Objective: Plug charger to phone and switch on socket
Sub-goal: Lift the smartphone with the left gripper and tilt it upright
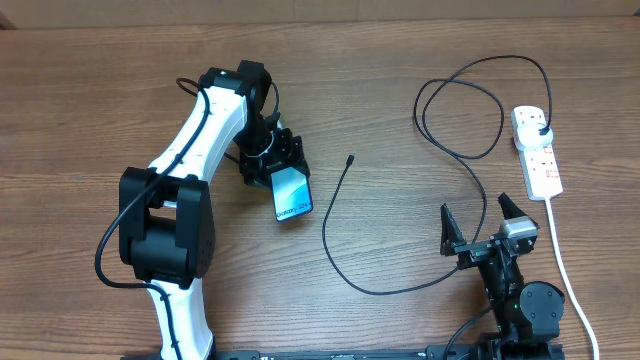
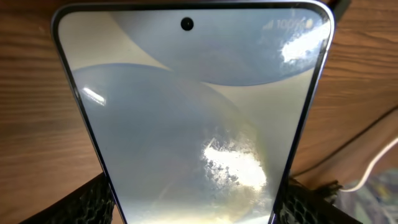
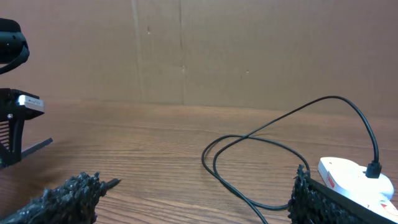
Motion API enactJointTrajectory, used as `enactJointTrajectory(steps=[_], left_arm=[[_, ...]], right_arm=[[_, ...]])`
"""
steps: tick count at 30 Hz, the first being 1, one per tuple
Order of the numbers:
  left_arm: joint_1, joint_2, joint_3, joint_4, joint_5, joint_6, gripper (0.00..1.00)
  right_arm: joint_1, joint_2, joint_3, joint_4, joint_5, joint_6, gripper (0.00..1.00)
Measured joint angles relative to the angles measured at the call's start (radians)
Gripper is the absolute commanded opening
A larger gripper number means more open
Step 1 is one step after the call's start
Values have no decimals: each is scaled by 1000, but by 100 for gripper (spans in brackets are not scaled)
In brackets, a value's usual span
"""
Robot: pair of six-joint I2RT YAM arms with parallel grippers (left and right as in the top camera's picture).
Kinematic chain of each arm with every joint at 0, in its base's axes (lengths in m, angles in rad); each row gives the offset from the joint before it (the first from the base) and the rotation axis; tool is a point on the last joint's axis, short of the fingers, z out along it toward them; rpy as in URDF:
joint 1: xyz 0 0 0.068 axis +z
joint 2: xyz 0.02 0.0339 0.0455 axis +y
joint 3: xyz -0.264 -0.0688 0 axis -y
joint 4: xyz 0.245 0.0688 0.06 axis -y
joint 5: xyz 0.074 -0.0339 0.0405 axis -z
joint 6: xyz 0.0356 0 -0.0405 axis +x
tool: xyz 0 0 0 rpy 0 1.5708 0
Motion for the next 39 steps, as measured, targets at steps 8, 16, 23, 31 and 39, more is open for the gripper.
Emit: enactJointTrajectory(steps=[8,16,23,31,39], left_arm=[[0,0,0,-21,56,-99,72],[0,0,0,-56,158,-200,72],[0,0,0,-77,310,-295,72],[3,0,0,-76,447,-381,72],[49,0,0,-75,547,-413,72]], right_arm=[[0,0,0,0,0,0,100],[0,0,0,0,0,0,100],[0,0,0,-1,0,0,100],[0,0,0,0,0,0,100],[0,0,0,0,0,0,100]])
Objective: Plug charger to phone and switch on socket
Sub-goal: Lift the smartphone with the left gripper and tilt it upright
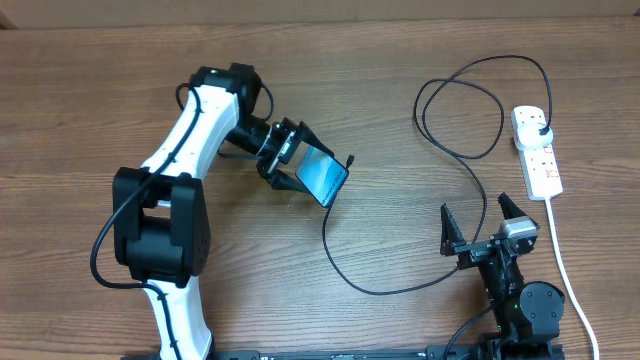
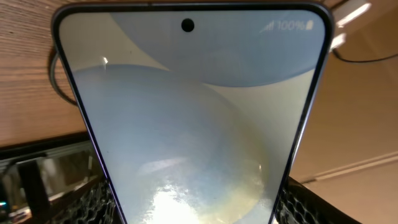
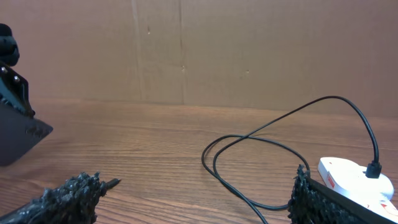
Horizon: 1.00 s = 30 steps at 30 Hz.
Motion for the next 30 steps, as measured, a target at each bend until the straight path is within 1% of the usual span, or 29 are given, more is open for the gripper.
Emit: enactJointTrajectory(steps=[10,17,24,30], left_arm=[[87,0,0,0,98,-5,72],[123,0,0,0,117,-6,72],[134,0,0,4,134,-54,72],[156,0,0,4,182,-81,72]], right_arm=[[0,0,0,1,0,0,100],[0,0,0,0,0,0,100],[0,0,0,0,0,-1,100],[0,0,0,0,0,0,100]])
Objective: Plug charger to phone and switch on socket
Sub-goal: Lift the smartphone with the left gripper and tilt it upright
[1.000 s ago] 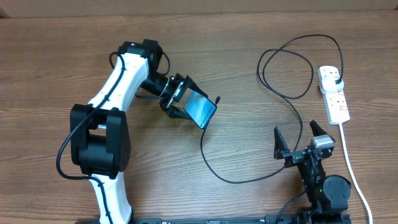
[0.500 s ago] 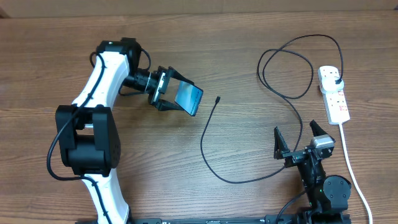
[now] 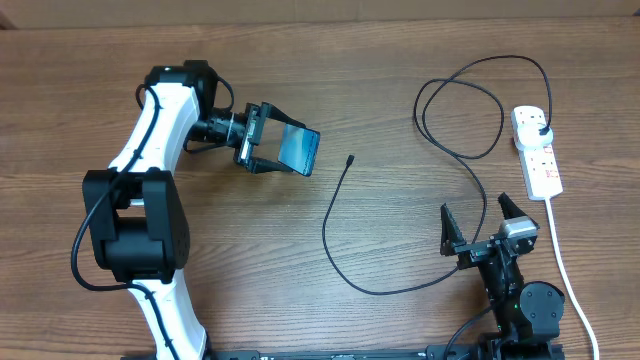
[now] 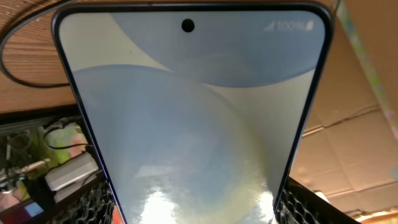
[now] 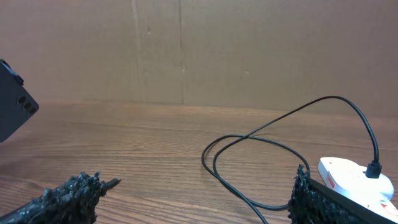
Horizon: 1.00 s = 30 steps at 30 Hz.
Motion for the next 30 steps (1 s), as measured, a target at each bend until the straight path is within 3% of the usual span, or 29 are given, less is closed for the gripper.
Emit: enactJointTrajectory(steps=[25,30], left_arm=[[10,0,0,5,9,-3,72],[10,0,0,27,-48,-30,72]], right_arm=[[0,0,0,5,0,0,100],[0,0,0,2,0,0,100]])
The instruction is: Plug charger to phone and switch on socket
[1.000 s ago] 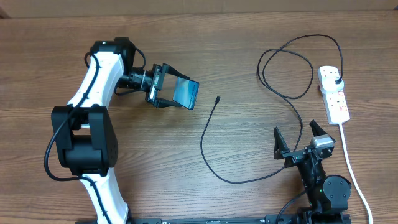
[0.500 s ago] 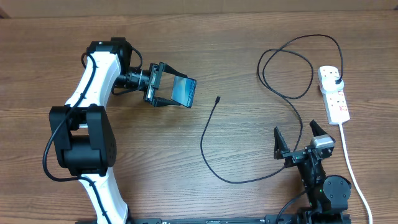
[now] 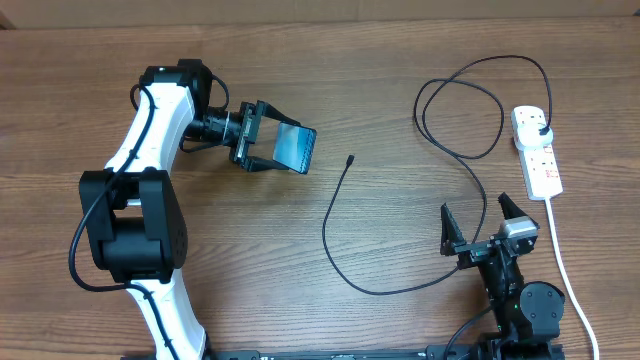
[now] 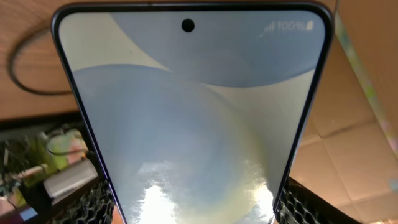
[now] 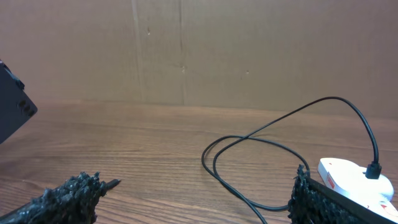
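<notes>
My left gripper [image 3: 262, 138] is shut on a phone [image 3: 295, 148], holding it clear of the table at the upper left with its lit screen [image 4: 193, 112] filling the left wrist view. The black charger cable [image 3: 345, 225] lies loose on the table; its free plug tip [image 3: 350, 158] rests a little right of the phone. The cable loops back to a black plug in the white socket strip [image 3: 536, 150] at the far right. My right gripper [image 3: 483, 228] stands open near the front edge, nothing between its fingers; the cable [image 5: 249, 168] and strip [image 5: 354, 177] lie ahead of it.
A white lead [image 3: 560, 250] runs from the socket strip toward the front right edge. A cardboard wall [image 5: 199, 50] closes the back of the wooden table [image 3: 150, 60].
The left gripper with the phone has shifted very slightly; the phone's tilt changed a little. The right arm, cable and socket strip have not moved.
The left gripper first held the phone low near the table centre-left. Then the phone was raised and turned with its end near the cable's plug tip. Then it was farther up and left, away from the tip, where it stays now. The right gripper stayed open and still.
</notes>
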Motion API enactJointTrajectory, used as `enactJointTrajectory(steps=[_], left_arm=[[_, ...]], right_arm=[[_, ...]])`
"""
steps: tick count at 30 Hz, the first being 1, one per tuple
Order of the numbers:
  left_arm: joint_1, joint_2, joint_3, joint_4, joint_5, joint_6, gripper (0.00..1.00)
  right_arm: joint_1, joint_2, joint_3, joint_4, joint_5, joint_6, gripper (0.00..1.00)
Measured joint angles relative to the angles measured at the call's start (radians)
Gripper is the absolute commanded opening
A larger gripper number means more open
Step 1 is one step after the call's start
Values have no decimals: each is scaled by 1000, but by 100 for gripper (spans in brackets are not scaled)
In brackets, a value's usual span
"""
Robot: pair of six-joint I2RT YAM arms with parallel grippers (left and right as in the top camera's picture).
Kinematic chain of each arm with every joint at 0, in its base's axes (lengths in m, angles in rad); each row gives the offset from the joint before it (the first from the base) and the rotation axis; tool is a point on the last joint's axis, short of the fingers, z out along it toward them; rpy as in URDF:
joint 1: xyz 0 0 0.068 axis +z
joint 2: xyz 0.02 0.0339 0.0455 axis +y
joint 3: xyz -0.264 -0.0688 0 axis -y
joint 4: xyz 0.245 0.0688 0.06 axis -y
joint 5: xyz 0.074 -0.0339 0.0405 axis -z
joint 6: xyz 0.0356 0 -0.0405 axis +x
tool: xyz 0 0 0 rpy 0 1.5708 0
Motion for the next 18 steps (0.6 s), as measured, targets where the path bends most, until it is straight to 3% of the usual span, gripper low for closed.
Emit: enactJointTrajectory(steps=[6,18], left_arm=[[0,0,0,23,-106,-23,73],[0,0,0,65,-311,-26,72]], right_arm=[[0,0,0,1,-12,17,100],[0,78,37,-64,-89,321,100]])
